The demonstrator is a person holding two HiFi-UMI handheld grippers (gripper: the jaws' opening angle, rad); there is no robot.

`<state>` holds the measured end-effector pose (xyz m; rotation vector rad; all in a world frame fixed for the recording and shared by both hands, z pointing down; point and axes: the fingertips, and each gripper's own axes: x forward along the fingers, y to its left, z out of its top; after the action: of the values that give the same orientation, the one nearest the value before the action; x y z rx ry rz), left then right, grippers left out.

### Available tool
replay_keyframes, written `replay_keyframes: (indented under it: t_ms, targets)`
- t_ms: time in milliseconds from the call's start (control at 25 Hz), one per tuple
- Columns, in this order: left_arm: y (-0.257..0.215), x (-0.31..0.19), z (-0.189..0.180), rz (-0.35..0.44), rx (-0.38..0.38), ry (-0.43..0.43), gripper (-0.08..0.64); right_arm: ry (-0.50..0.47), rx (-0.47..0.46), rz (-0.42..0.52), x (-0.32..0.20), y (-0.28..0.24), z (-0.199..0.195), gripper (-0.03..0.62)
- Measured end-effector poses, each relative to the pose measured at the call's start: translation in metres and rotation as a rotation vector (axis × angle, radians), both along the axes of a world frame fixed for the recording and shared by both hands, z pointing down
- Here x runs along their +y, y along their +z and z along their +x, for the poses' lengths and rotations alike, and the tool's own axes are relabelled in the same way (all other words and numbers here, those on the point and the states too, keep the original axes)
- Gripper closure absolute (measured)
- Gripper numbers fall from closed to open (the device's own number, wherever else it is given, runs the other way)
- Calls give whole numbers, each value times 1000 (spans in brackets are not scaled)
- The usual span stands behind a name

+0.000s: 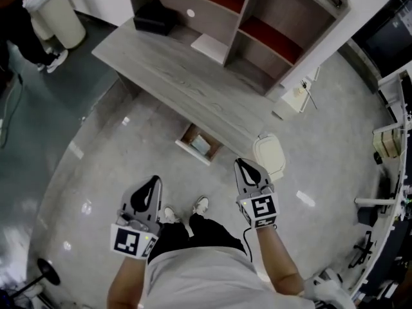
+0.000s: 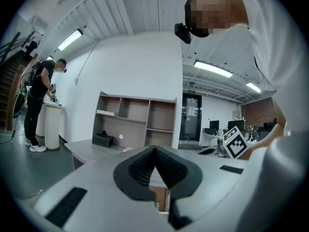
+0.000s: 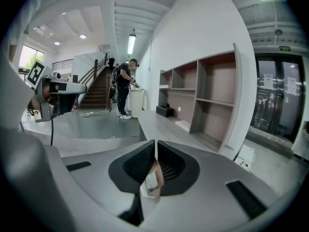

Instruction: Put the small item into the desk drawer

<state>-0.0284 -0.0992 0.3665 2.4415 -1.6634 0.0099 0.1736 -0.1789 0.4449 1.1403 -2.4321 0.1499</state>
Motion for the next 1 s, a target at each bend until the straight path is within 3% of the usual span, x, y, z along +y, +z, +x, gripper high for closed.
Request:
replay_keyframes:
  t_ms: [520, 640, 1000]
  targets:
    - [46, 2, -10, -87, 52, 23, 543, -50, 156, -134, -24, 131, -42, 557]
    - [60, 10, -15, -112, 58, 22, 543, -49, 194, -168, -30, 160, -52, 507]
    - [106, 35, -21, -201, 76, 22, 543, -61, 316, -239, -59, 241, -71, 471]
